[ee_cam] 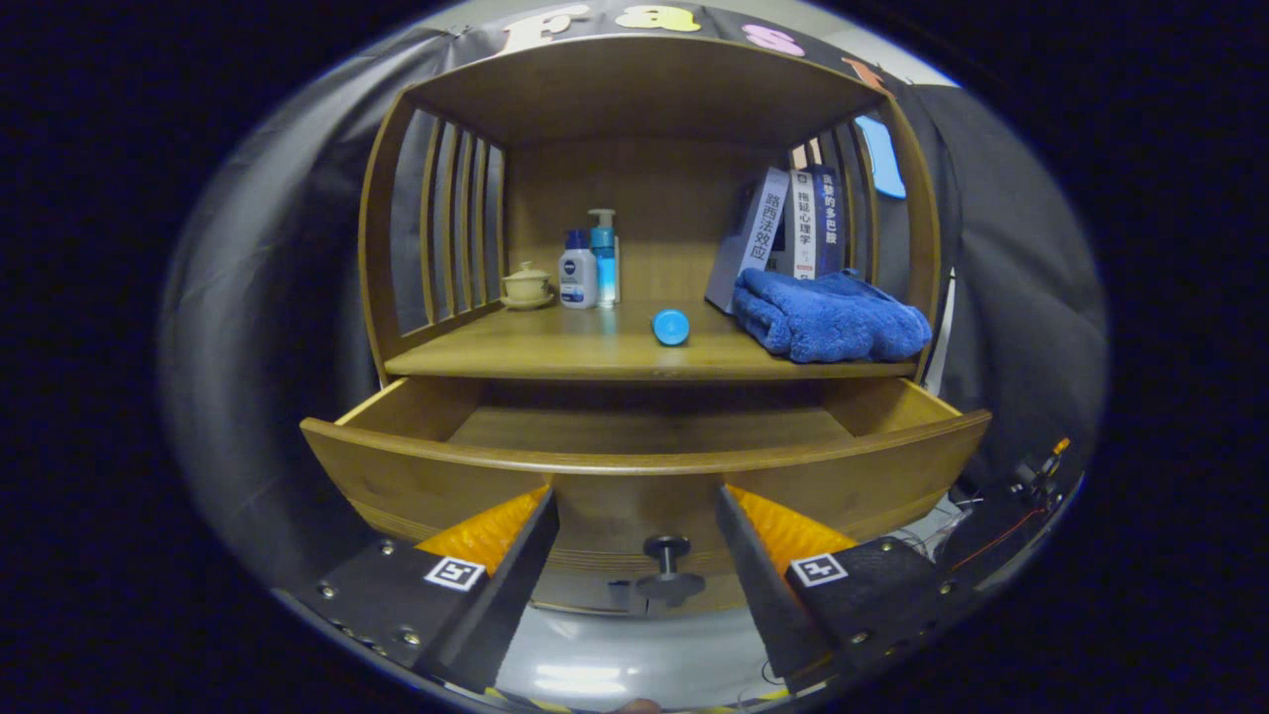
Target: Pull open the drawer, take out the items inside it, and place them on the countertop above the cabinet.
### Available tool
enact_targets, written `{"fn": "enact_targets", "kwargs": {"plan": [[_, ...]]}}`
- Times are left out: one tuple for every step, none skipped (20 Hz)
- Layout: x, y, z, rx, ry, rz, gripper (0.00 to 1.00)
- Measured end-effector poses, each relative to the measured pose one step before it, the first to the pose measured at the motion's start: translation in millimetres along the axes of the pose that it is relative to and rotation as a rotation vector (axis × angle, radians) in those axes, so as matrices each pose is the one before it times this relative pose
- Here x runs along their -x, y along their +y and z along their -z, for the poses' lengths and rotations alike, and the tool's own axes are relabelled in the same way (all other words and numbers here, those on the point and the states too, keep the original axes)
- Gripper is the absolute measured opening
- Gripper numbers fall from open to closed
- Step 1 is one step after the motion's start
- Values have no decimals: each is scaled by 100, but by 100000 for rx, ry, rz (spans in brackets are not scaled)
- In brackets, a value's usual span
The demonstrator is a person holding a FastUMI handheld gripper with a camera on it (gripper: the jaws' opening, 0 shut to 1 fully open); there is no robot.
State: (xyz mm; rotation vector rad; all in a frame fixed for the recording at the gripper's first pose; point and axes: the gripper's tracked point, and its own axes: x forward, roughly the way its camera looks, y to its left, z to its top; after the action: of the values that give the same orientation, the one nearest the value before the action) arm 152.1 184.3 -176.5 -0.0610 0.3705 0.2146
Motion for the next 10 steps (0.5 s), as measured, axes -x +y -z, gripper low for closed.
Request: {"fn": "enact_targets", "kwargs": {"plan": [[-268,-61,-49,1122,234,-186,96],[-420,64,-6,896,460,-208,96],[-468,12,-233,-281,-182,-292,96],[-545,71,-184,-786,24,-313,96],[-429,60,-132,-528,218,-333,96],[-507,0,-87,106,320,-170,96],[-380,-7,-126,516,363,-15,96],[-444,-17,-101,355,315,-94,97],[-344,1,-125,711,352,-12,96],[-84,-71,-10,423,45,-469,97]]}}
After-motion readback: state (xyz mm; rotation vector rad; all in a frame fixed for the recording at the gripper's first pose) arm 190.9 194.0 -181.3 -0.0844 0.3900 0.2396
